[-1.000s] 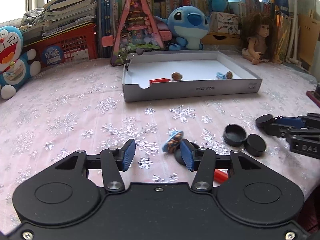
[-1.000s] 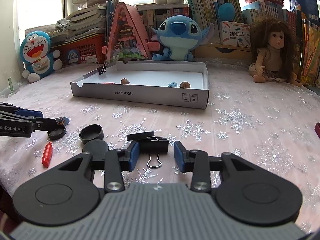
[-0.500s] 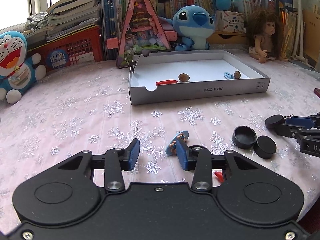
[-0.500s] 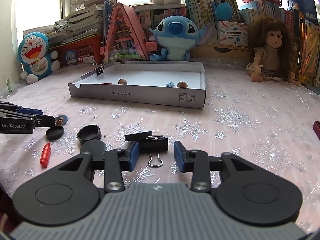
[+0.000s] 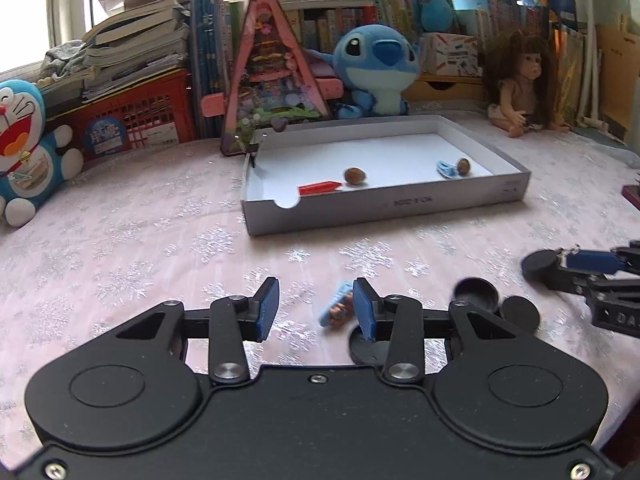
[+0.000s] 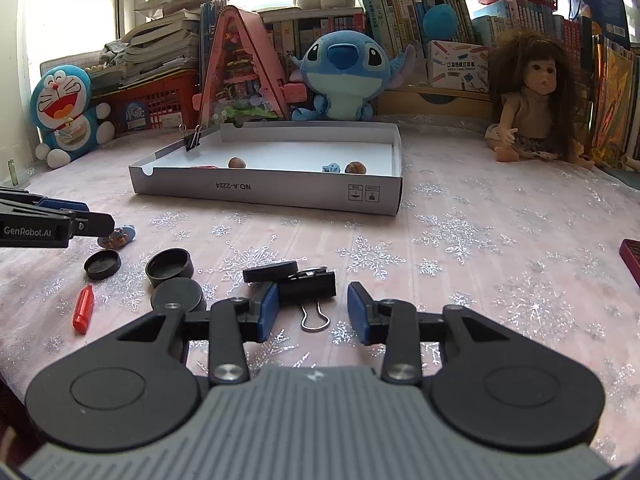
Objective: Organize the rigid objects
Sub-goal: 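Grasp the blue decorated hair clip with the left tool while the right tool grasps the black binder clip, then carry the blue hair clip and black binder clip over the white tray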
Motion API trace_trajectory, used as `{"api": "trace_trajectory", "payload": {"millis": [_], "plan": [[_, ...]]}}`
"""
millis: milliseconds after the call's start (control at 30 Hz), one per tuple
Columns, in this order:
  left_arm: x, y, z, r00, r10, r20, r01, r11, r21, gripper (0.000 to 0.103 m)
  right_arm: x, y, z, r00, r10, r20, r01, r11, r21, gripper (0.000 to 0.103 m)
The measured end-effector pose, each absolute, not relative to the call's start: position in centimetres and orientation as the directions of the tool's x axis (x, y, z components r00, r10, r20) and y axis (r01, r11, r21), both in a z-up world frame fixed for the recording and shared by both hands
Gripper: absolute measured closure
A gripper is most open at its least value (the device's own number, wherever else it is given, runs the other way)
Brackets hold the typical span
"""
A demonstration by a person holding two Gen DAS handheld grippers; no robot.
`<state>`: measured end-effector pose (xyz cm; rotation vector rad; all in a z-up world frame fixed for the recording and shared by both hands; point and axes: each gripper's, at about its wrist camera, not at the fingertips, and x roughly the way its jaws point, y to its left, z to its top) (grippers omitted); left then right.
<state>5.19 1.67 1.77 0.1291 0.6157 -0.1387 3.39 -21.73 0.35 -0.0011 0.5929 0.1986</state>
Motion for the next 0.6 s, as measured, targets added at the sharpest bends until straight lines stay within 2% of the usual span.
{"api": "trace_trajectory", "payload": {"millis": [67,300,600], "plan": [[4.8,1.1,1.5,0.802,-0.101,-0.589,0.191,0.977,0.092,0.070,3.4,-21.7,0.4,0.810,0.186,-0.555,-0.187,0.981,0.056,0.048],[4.9,1.9,0.8,0.794,-0.058,-0.605,0.153,0.982,0.107,0.075,3.4,-21.7,0.3,0.810,0.188,-0.556,-0.188,0.980,0.057,0.047],[6.0,2.5,0.7,0.794,-0.029,-0.607,0.126,0.985,0.118,0.076,3.4,-21.7,0.3,0.810,0.187,-0.556,-0.188,0.981,0.057,0.047]]}}
